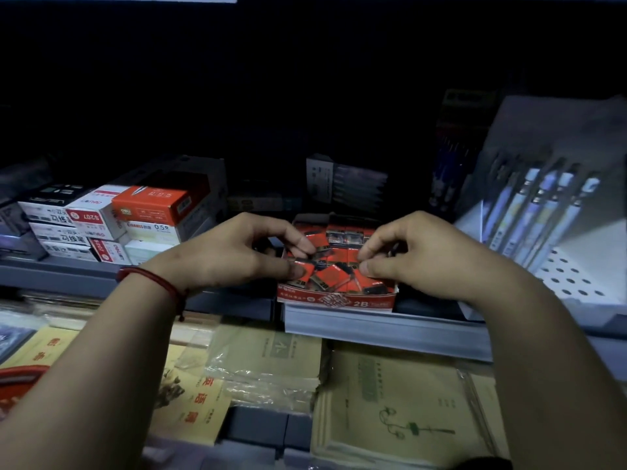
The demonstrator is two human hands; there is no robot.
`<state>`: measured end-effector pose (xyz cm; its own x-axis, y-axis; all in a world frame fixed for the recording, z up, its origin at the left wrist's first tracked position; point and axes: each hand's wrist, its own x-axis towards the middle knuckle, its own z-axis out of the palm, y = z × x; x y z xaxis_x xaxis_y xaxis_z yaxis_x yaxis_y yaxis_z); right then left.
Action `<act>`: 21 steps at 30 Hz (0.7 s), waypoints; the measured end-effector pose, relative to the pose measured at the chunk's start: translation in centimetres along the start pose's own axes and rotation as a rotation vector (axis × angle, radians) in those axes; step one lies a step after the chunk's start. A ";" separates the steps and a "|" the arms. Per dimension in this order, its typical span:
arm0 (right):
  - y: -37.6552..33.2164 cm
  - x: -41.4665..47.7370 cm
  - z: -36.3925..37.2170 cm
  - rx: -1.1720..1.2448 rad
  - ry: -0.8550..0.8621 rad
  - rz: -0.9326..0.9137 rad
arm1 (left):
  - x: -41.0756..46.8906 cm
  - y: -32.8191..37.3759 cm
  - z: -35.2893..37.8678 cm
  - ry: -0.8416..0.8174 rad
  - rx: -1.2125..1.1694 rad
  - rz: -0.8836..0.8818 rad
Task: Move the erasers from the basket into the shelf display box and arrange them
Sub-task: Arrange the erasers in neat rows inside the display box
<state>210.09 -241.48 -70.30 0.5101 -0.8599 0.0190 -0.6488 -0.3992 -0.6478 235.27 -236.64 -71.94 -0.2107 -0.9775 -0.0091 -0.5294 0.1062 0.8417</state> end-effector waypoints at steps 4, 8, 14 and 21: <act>0.0 -0.7 0.1 0.012 -0.058 -0.005 | -0.4 0.4 0.3 0.006 0.011 -0.028; 0.2 -0.7 0.2 0.022 -0.077 0.019 | -0.7 0.6 0.4 0.030 -0.016 -0.052; 0.4 -0.6 0.5 0.125 0.030 0.021 | -1.3 0.3 0.4 0.058 -0.129 -0.072; 0.5 0.0 2.1 0.193 0.193 -0.016 | -1.9 -0.2 -0.5 0.076 -0.173 -0.074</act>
<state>210.92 -241.03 -72.21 0.3900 -0.9062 0.1636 -0.5125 -0.3612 -0.7790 236.17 -234.88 -71.77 -0.1108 -0.9931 -0.0390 -0.3901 0.0074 0.9207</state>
